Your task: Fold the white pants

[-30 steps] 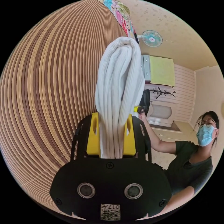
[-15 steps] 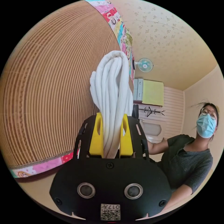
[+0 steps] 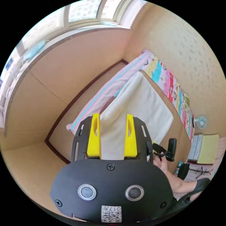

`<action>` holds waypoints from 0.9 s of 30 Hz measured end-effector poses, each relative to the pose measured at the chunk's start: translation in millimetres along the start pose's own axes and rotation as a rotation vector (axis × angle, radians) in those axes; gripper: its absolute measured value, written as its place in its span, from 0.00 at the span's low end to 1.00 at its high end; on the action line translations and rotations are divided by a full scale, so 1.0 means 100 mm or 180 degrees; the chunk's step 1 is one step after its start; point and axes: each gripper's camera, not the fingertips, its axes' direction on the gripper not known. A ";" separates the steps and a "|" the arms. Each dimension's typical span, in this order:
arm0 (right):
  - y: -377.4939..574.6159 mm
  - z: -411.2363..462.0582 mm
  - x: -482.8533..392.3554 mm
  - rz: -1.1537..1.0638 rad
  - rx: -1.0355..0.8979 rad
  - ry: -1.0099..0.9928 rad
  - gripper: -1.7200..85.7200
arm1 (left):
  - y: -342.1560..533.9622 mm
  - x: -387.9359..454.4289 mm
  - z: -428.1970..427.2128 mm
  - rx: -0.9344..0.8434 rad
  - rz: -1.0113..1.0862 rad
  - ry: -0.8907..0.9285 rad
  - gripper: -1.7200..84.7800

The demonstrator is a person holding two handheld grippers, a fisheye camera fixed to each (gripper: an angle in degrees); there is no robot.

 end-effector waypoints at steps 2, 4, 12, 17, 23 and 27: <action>0.16 0.13 -0.07 -0.0287 -0.0035 0.0081 0.17 | 0.49 0.00 0.36 0.0233 -0.0206 0.0078 0.18; 0.38 0.12 -0.14 -0.0479 0.0011 0.0180 0.16 | 0.86 0.13 0.68 0.0185 -0.0081 0.0143 0.18; 1.52 -0.72 0.55 -0.0620 -0.0605 0.0860 0.10 | 1.78 0.40 0.56 0.0590 -0.0451 -0.0135 0.15; 2.40 -1.76 0.77 0.0012 -0.0553 0.1505 0.06 | 2.41 0.84 0.11 0.0872 -0.0197 0.0513 0.15; 3.60 -2.64 -0.04 0.0431 0.0348 0.1925 0.03 | 3.20 2.25 0.14 0.0444 0.0512 0.1130 0.14; 4.37 -2.68 -0.70 0.0458 0.0665 0.2284 0.02 | 3.41 3.30 0.05 0.0364 0.1299 0.1304 0.11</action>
